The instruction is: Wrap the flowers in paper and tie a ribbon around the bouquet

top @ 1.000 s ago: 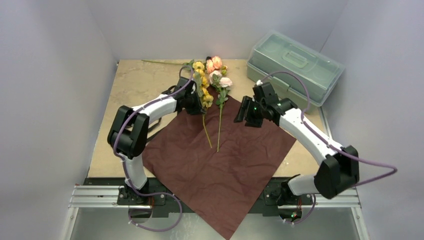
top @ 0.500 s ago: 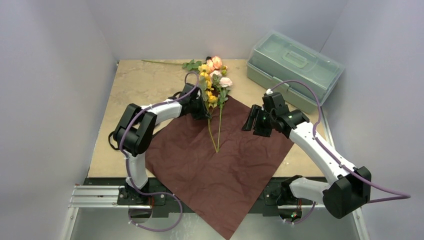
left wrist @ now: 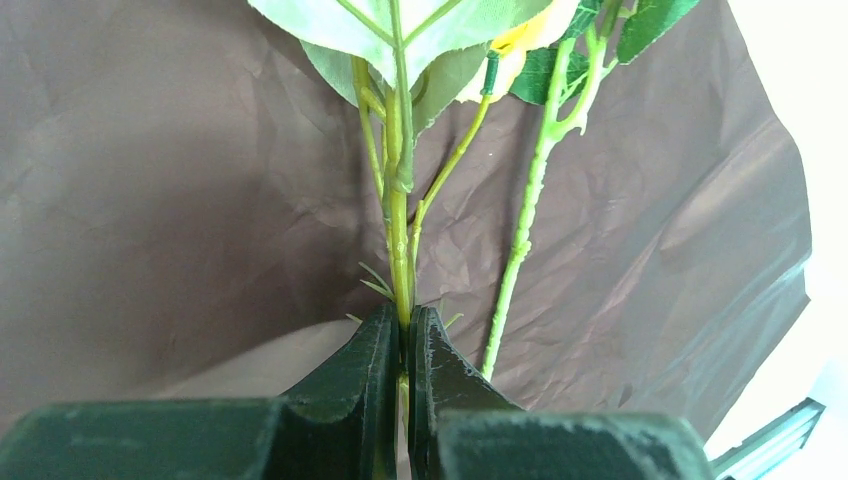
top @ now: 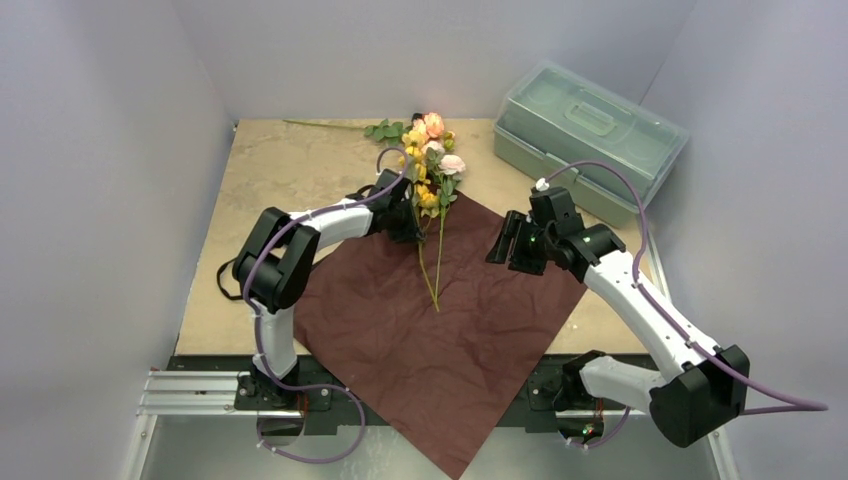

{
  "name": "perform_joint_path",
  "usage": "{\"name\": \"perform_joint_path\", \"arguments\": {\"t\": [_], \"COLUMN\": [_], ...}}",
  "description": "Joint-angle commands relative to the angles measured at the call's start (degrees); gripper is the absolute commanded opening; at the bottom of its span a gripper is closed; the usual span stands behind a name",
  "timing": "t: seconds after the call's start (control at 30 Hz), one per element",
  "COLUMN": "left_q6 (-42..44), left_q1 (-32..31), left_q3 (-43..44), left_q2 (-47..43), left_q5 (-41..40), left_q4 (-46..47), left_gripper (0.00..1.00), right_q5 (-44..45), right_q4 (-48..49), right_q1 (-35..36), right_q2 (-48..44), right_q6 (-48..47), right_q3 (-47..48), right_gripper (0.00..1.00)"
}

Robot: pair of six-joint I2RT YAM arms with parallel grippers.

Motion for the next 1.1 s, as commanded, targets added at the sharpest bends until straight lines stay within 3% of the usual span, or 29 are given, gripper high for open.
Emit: {"name": "perform_joint_path", "arguments": {"t": [0.0, 0.13, 0.33, 0.53, 0.73, 0.9, 1.07], "left_q6": [0.35, 0.31, 1.38, 5.38, 14.47, 24.91, 17.62], "left_q1": [0.32, 0.40, 0.46, 1.27, 4.82, 8.62, 13.14], "left_q3": [2.29, 2.65, 5.44, 9.75, 22.46, 32.10, 44.76], "left_q2": [1.10, 2.36, 2.72, -0.55, -0.08, 2.20, 10.88], "left_q5": [-3.38, -3.07, -4.15, -9.07, -16.05, -25.48, -25.57], "left_q4": [-4.12, -4.80, -9.52, -16.19, -25.87, -21.29, -19.91], "left_gripper": [0.00, 0.04, 0.40, 0.61, 0.67, 0.71, 0.78], "right_q5": [1.35, 1.65, 1.68, 1.07, 2.41, 3.54, 4.58], "right_q4": [-0.42, -0.56, -0.69, -0.92, -2.07, -3.40, -4.88], "right_q1": [-0.11, -0.16, -0.09, -0.15, -0.16, -0.21, -0.19], "right_q2": [-1.69, -1.07, 1.37, 2.33, 2.62, 3.13, 3.53], "right_q6": [-1.24, -1.77, -2.33, -1.65, -2.05, -1.87, -0.98], "right_q3": [-0.93, -0.89, 1.92, 3.61, 4.19, 4.92, 5.00], "right_gripper": [0.61, 0.61, 0.62, 0.61, 0.61, 0.62, 0.62]}}
